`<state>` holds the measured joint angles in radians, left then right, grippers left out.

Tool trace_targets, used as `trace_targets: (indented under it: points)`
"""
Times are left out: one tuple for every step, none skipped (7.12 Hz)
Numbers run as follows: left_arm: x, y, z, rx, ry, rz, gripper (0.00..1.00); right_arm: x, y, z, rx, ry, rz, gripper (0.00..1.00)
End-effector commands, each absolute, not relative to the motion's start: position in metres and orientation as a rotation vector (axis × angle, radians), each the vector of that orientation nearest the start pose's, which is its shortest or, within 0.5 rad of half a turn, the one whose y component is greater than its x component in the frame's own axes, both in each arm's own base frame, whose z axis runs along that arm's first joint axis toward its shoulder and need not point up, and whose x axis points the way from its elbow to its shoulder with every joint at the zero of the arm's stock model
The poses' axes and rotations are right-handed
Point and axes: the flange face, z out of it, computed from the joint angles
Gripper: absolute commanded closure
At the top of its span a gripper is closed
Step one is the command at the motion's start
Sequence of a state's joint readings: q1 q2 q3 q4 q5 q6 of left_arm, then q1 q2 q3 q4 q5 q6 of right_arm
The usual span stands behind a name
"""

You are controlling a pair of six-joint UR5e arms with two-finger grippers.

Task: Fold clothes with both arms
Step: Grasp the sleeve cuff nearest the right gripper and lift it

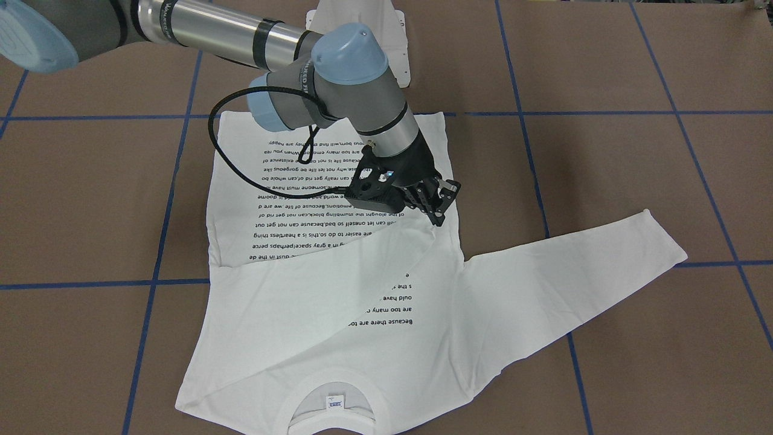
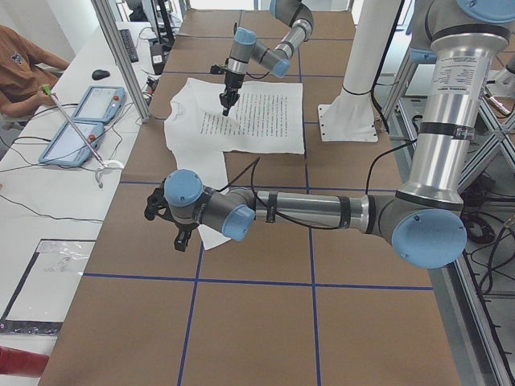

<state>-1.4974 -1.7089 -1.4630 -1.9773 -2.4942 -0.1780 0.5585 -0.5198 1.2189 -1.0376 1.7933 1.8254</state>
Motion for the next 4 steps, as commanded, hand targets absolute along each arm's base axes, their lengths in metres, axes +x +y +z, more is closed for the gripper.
trace_targets:
  points:
    - [-0.013, -0.562, 0.591, 0.292, 0.951, 0.108, 0.00, -0.629, -0.521, 0.075, 0.022, -1.280, 0.576, 1.00]
    - [-0.008, -0.559, 0.596, 0.285, 0.955, 0.111, 0.00, -0.631, -0.524, 0.078, 0.041, -1.270, 0.593, 0.55]
    - [0.004, -0.559, 0.594, 0.257, 0.964, 0.091, 0.00, -0.631, -0.526, 0.078, 0.066, -1.269, 0.614, 0.14]
    - [0.032, -0.559, 0.589, 0.232, 0.977, 0.115, 0.00, -0.639, -0.517, 0.074, 0.080, -1.272, 0.619, 0.03]
